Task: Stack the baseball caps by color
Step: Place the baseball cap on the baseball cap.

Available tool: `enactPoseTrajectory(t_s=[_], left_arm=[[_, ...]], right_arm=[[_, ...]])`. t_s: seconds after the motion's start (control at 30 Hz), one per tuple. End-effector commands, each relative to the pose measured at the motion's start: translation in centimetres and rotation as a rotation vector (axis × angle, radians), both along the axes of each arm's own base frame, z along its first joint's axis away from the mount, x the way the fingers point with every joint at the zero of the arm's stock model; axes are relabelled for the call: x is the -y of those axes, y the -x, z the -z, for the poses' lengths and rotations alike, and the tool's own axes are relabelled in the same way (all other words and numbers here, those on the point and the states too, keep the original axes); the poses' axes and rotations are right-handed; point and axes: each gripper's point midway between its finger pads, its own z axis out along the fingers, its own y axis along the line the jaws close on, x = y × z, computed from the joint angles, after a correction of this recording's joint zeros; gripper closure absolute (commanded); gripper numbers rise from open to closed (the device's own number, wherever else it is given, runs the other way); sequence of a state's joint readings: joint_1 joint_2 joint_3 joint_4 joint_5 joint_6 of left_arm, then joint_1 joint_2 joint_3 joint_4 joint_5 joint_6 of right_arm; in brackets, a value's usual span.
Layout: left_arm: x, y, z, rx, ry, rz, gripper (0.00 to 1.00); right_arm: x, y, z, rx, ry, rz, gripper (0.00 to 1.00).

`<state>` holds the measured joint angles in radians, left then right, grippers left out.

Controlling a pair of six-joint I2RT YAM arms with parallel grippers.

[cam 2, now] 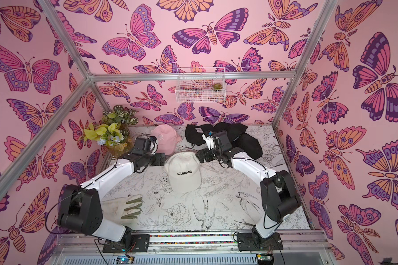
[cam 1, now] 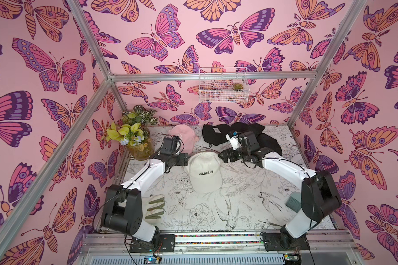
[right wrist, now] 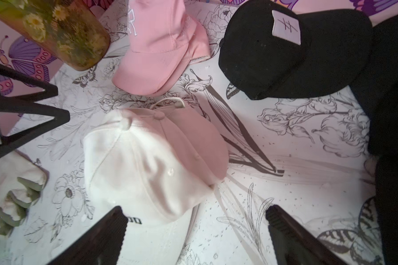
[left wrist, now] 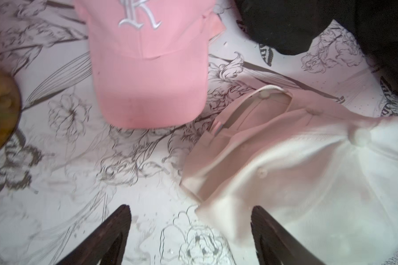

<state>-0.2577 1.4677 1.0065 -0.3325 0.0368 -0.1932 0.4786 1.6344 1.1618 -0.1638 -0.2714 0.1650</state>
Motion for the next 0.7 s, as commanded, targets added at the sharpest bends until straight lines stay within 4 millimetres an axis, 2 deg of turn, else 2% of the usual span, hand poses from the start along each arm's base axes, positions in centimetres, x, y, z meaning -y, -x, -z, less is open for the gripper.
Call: enactPoseTrajectory(t_s=[0.0,0.13,0.23,0.33,0.47,0.67], left_arm=[[0.3,3.2,1.3,-0.072,0.125,-0.059,0.16],[3.8,6.2,1.4,-0.098,0.355,0.041,0.17],[4.8,7.7,3.3,-0.132,0.430,0.048,0.17],[5.0,8.2,5.0,-0.156,0.460,0.033,0.17],[5.2,7.8,6.6,-0.183,0.454,0.032,0.17],[5.4,5.6,8.0,-0.146,0.435,0.033,0.18]], right_arm=[[0.1,2.5,2.8,-0.131,-0.056,0.020,0.01],[-0.2,4.0,4.0,-0.151,-0.147,0.015,0.01],[-0.7,5.0,5.2,-0.172,-0.198,-0.004,0.01],[-1.2,5.6,6.9,-0.193,-0.186,-0.016,0.00],[-2.0,5.0,7.3,-0.194,-0.187,-0.004,0.02],[-3.3,2.6,6.3,-0.140,-0.214,-0.012,0.03]])
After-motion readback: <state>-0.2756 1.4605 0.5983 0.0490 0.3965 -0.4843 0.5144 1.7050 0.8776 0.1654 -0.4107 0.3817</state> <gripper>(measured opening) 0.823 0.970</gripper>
